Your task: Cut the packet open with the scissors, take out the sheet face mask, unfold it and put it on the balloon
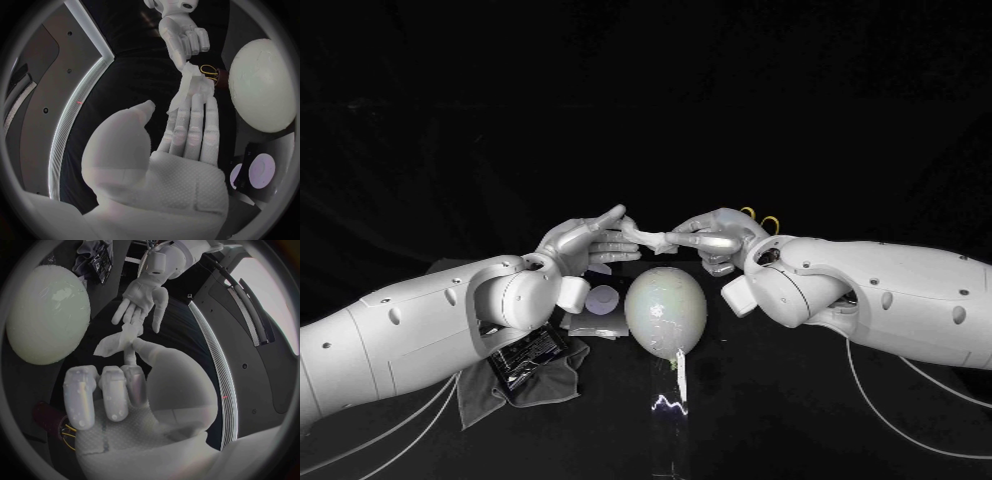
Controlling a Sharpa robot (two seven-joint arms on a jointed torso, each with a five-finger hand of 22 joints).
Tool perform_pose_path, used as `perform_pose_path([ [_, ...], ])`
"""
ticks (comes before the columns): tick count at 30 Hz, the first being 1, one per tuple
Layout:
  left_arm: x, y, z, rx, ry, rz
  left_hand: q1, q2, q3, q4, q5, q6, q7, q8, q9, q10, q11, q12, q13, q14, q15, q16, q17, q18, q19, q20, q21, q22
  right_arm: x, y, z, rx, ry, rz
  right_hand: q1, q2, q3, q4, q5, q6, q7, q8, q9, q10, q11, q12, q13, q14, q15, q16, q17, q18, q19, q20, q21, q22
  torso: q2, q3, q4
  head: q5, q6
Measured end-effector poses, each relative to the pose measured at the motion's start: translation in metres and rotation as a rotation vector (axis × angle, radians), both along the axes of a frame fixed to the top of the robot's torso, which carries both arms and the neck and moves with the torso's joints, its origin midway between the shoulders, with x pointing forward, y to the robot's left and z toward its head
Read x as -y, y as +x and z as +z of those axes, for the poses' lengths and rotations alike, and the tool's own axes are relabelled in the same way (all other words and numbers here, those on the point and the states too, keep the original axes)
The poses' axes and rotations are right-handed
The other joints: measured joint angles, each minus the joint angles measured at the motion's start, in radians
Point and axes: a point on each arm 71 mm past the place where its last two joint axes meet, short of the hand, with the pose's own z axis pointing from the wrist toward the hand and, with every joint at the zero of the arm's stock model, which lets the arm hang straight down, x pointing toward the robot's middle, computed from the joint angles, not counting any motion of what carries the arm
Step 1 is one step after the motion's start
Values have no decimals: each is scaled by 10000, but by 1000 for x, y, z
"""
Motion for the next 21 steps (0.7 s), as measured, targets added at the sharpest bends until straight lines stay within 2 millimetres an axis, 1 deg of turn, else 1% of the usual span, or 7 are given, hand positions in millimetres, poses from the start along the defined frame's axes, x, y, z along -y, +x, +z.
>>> perform_pose_path([
  [1,0,0,0,-27,15,-2,-68,67,-85,144,0,0,0,0,0,0,0,0,4,0,0,0,7,29,0,0,0,-14,1,0,1,28,32,-35,0,0,0,0,0,1,-1,6,0,0,0,1,1,0,0,0,0,0,0,0,0,0,0,0,-1,0,4],
  [3,-1,0,-1,-63,33,-9,-83,82,-171,250,0,0,0,0,0,0,0,0,3,0,0,0,9,73,0,0,0,-17,1,1,2,72,81,-84,0,0,0,0,-1,2,-2,25,0,0,0,1,2,0,0,0,1,1,0,0,-1,-1,-1,-1,-5,0,9],
  [4,-1,0,-1,-84,42,-18,-140,139,-207,286,0,0,0,0,0,0,0,40,3,0,0,0,9,100,4,-4,-39,-27,2,1,3,98,108,-109,0,0,0,0,-11,2,-2,25,0,0,0,1,3,0,0,0,3,0,0,0,-1,-1,-1,-1,-6,0,12],
  [9,0,0,-1,-140,50,-79,-69,133,-298,228,0,-1,-1,0,0,-23,23,44,11,0,0,-48,25,136,37,-36,-39,-40,3,2,6,175,193,-180,0,0,0,0,-20,3,-4,25,0,0,1,0,6,-1,1,-1,7,0,-1,1,-2,-4,-1,-5,-6,0,22],
  [14,0,-1,-1,-151,15,-179,1091,-46,-306,-263,0,171,-63,0,5,-200,-51,45,12,0,0,-136,25,136,37,-36,-155,-76,4,3,7,220,235,-254,0,0,0,0,24,3,-4,25,0,5,-5,0,7,-1,1,-7,7,0,-2,1,-2,-8,0,-5,-2,0,38],
  [19,0,-1,-1,-137,-37,-312,1832,-12,-46,-569,0,264,-114,-102,-102,-221,-72,45,-11,0,0,-171,31,135,0,0,-194,-75,4,4,7,247,260,-296,0,1,0,0,27,3,-3,23,0,23,-23,-1,7,-2,2,-9,6,0,-3,2,-3,-6,5,-5,-1,-6,38],
  [21,1,-1,-1,-129,-54,-363,2049,13,56,-672,0,323,-78,-154,-137,-235,-87,45,-21,0,0,-198,41,134,0,0,-194,-75,4,4,7,254,268,-304,0,1,0,0,27,3,-4,19,0,23,-22,-2,6,-2,2,-10,6,0,2,-4,-8,-6,5,-4,-1,-6,38],
])
